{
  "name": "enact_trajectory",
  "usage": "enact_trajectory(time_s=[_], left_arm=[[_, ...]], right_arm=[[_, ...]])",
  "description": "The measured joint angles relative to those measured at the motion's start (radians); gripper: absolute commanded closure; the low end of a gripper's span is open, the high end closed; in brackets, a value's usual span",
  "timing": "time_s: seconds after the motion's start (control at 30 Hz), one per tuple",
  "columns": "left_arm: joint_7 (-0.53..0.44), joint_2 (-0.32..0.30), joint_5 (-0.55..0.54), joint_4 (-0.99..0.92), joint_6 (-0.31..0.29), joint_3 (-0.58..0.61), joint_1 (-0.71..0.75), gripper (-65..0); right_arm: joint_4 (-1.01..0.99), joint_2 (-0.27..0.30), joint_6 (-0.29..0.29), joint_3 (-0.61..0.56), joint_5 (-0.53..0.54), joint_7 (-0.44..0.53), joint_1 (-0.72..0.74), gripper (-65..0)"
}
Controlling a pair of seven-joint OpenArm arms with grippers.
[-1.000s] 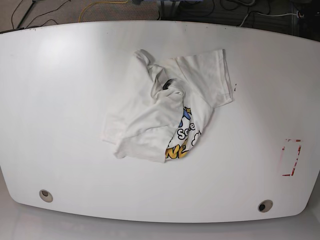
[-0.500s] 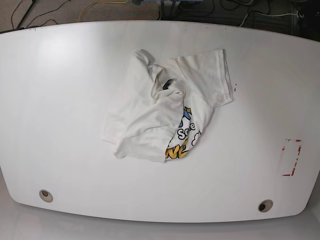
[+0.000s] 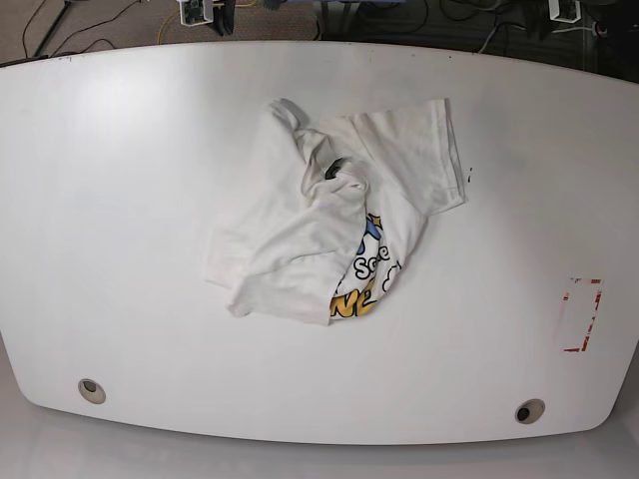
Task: Layout the t-shirt on the table in an organized manner, then fold the t-shirt properly
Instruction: 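Lower the right gripper onto the crumpled white t-shirt and grasp it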
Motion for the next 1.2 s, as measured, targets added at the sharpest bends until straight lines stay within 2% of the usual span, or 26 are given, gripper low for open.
enact_trajectory(time_s=[0.2, 0.27, 0.47, 0.53, 0.67, 0.77, 0.93, 1.2], left_arm=[[-0.001, 0.002, 0.001, 0.005, 0.000, 0.018, -0.065, -8.9], [0.000, 0.002, 0.001, 0.005, 0.002, 0.031, -0.074, -8.9], [0.002, 0.005, 0.003, 0.015, -0.003, 0.043, -0.082, -9.0], [0.001, 0.004, 0.003, 0.018, -0.002, 0.042, -0.083, -9.0], [0.002, 0.005, 0.003, 0.018, 0.000, 0.043, -0.089, -13.2], [0.003, 0.005, 0.004, 0.018, 0.000, 0.044, -0.102, -20.6], [0.003, 0.005, 0.003, 0.018, 0.000, 0.045, -0.128, -28.9], [0.003, 0.006, 0.003, 0.018, 0.000, 0.045, -0.159, -29.7]], right_arm=[[0.002, 0.003, -0.002, -0.039, 0.000, 0.006, 0.107, -4.8], [0.003, 0.007, 0.002, -0.065, -0.001, 0.006, 0.138, -8.4], [0.004, 0.014, 0.006, -0.135, -0.001, 0.002, 0.215, -26.5], [0.004, 0.025, 0.002, -0.166, -0.003, 0.002, 0.243, -29.0], [0.004, 0.058, 0.002, -0.256, -0.003, 0.005, 0.296, -29.6], [0.002, 0.083, -0.001, -0.328, -0.003, -0.006, 0.349, -29.8], [0.001, 0.121, 0.009, -0.423, -0.004, -0.117, 0.471, -29.5], [-0.017, 0.124, 0.002, -0.510, -0.002, -0.289, 0.668, -29.6]])
